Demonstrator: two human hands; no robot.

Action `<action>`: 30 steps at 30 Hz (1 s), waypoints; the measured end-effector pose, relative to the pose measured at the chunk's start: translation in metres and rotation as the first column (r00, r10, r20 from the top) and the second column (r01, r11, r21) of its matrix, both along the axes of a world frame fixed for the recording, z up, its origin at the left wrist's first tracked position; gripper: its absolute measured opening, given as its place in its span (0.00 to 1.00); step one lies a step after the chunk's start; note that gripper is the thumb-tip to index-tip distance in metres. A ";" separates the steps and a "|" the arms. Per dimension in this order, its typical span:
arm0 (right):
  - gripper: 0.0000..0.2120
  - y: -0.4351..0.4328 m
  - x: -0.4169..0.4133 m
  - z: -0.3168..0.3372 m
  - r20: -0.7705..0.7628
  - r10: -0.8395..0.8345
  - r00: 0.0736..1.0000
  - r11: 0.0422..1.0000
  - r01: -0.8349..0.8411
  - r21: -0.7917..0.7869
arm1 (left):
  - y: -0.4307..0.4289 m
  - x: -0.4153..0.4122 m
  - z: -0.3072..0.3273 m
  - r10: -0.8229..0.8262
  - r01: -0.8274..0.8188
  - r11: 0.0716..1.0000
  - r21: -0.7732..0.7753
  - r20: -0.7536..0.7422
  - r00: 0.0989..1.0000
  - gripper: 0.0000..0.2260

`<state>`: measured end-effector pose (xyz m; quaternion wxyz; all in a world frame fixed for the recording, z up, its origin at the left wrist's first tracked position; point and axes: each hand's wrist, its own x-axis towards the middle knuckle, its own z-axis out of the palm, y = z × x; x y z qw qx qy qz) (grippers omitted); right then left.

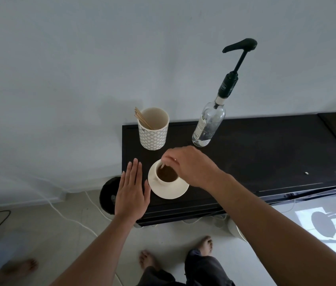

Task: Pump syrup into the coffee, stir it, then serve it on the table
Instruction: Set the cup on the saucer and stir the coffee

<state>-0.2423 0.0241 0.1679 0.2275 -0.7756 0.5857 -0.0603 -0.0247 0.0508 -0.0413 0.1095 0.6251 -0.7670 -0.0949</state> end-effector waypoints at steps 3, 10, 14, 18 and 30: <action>0.15 0.000 -0.004 0.004 -0.093 0.063 0.994 0.996 -0.056 0.067 | 0.000 -0.001 0.001 0.001 -0.001 1.000 0.003 0.000 1.000 0.32; 0.15 -0.005 -0.006 0.007 -0.097 -0.040 0.995 0.998 0.035 -0.054 | 0.000 -0.001 0.004 0.003 -0.004 1.000 0.006 0.020 1.000 0.32; 0.16 -0.004 -0.007 0.005 -0.144 -0.024 0.989 1.000 0.026 0.008 | 0.000 -0.001 0.004 0.000 0.000 1.000 0.002 0.027 1.000 0.32; 0.15 -0.006 -0.009 0.003 -0.279 -0.111 0.954 0.982 0.062 -0.177 | 0.000 -0.001 0.004 0.005 -0.005 1.000 0.003 0.026 1.000 0.32; 0.15 -0.005 -0.004 0.008 -0.116 -0.076 0.990 0.993 0.064 -0.099 | 0.000 -0.002 0.005 0.006 -0.006 1.000 -0.015 0.000 1.000 0.32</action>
